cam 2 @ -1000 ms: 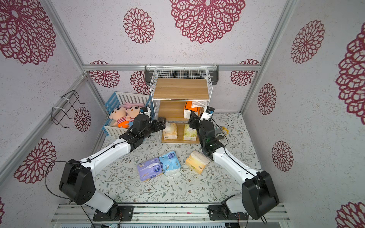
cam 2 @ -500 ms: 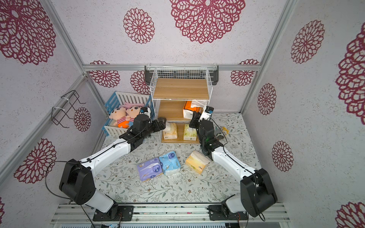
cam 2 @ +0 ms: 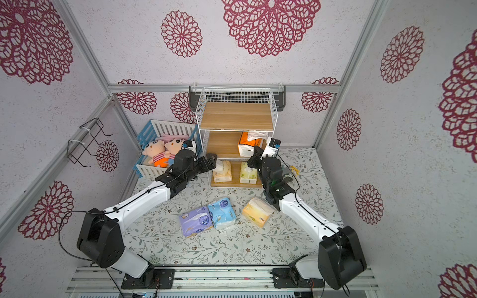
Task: Remove the tissue boxes from the shelf
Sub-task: Pick up a box of tissues from the shelf.
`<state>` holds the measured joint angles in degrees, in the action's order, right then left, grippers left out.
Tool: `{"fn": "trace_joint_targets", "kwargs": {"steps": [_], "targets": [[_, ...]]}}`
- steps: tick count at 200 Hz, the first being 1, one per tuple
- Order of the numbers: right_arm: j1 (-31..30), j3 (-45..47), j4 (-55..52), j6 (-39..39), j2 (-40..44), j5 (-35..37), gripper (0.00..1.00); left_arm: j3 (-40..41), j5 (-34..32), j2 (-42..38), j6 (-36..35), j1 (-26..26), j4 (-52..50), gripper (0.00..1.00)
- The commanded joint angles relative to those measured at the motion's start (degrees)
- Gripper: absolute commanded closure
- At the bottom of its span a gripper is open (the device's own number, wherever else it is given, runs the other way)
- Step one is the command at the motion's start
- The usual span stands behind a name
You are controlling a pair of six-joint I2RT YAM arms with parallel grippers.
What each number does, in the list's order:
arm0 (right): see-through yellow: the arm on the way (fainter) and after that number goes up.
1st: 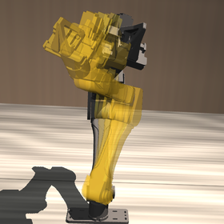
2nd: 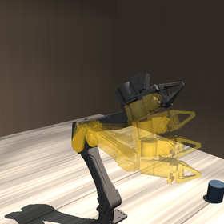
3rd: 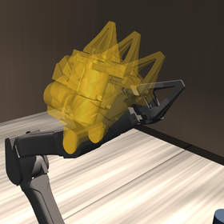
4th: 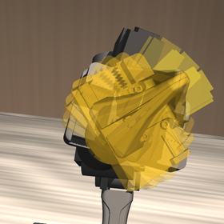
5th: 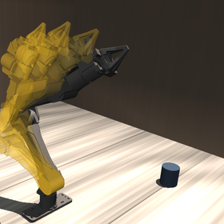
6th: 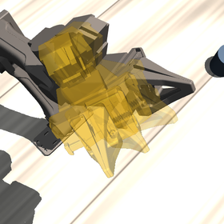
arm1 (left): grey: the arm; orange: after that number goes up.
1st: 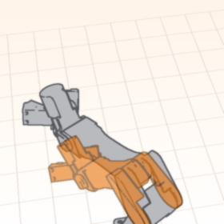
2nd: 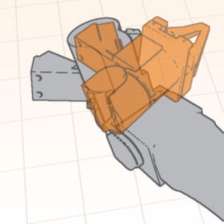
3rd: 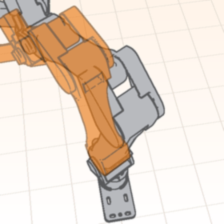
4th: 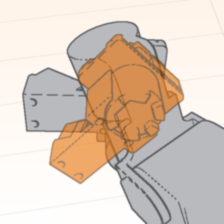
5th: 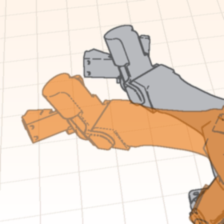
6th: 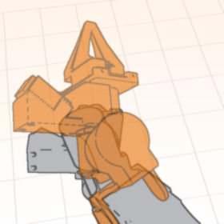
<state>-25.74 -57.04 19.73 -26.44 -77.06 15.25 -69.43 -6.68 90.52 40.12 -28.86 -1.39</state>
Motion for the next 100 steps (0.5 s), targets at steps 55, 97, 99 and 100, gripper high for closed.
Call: {"fn": "trace_joint_targets", "kwargs": {"steps": [55, 97, 99, 100], "targets": [[0.15, 3.23, -2.91, -3.15, 7.87, -2.28, 1.0, 0.79, -0.91, -3.59, -0.57, 0.38, -1.21, 0.03], [0.11, 6.83, -3.58, -4.06, 10.78, -1.52, 0.97, -0.02, -0.3, -2.56, 0.66, 0.34, -0.1, 0.03], [0.13, 6.87, -3.69, -4.08, 10.9, -1.49, 0.97, -0.18, -0.27, -2.5, 0.68, 0.37, -0.11, 0.03], [0.14, 6.9, -3.71, -4.07, 10.93, -1.47, 0.96, -0.23, -0.23, -2.48, 0.72, 0.38, -0.11, 0.03]]}}
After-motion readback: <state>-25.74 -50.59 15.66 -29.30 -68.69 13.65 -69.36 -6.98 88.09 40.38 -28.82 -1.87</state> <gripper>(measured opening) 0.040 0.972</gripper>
